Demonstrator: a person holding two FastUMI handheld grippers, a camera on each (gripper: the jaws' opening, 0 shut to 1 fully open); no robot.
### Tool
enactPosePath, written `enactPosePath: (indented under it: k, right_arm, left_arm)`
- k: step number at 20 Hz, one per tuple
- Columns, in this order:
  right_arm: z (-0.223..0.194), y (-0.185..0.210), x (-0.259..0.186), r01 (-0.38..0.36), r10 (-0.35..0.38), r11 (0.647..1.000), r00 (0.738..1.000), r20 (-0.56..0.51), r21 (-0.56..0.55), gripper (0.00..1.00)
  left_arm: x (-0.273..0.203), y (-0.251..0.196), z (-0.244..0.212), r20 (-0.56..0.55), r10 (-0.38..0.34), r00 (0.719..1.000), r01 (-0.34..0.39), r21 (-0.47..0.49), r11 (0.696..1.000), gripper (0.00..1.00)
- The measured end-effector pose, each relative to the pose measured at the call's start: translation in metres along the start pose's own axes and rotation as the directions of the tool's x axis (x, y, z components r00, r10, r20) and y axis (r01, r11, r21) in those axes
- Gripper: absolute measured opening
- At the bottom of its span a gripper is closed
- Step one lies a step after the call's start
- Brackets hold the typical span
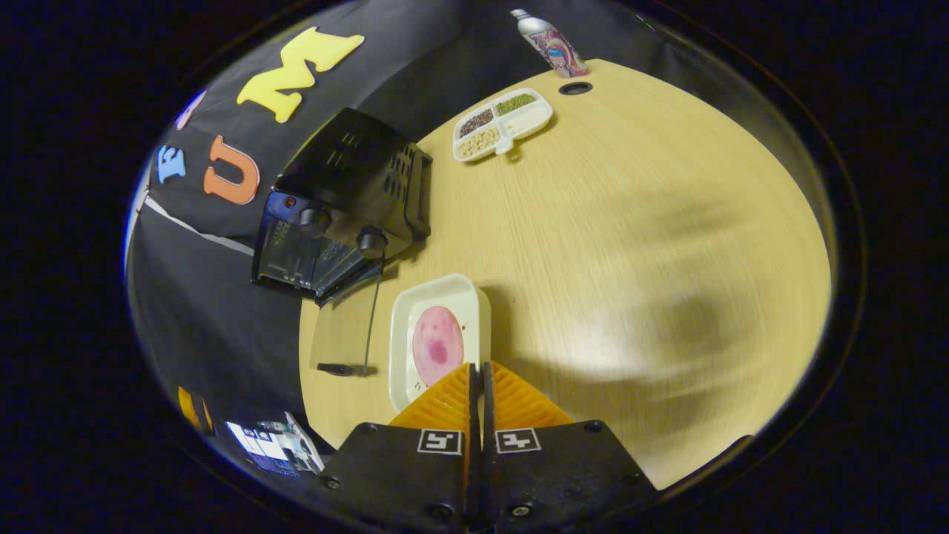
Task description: Open the electric oven with the left hand, put the food in, and close the electric oven.
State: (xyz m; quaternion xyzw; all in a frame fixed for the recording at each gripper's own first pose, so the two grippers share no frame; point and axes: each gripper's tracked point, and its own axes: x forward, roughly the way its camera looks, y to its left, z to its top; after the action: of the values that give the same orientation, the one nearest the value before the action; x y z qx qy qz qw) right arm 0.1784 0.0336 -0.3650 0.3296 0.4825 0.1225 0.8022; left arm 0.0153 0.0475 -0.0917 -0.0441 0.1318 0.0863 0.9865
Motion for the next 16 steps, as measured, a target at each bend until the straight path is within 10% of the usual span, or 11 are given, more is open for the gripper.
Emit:
enactPosePath:
  k: [8, 16]
  right_arm:
    - [0.001, 0.072, -0.027, -0.112, 0.089, 0.987, 0.977, 0.193, 0.112, 0.04]
    - [-0.040, 0.180, 0.045, -0.237, 0.126, 0.935, 0.916, 0.381, 0.262, 0.04]
  left_arm:
    - [-0.008, 0.001, 0.008, 0.005, -0.022, 1.000, 0.022, 0.067, 0.998, 0.97]
    - [-0.007, 0.004, 0.008, -0.012, -0.083, 0.997, 0.083, 0.134, 0.987, 0.97]
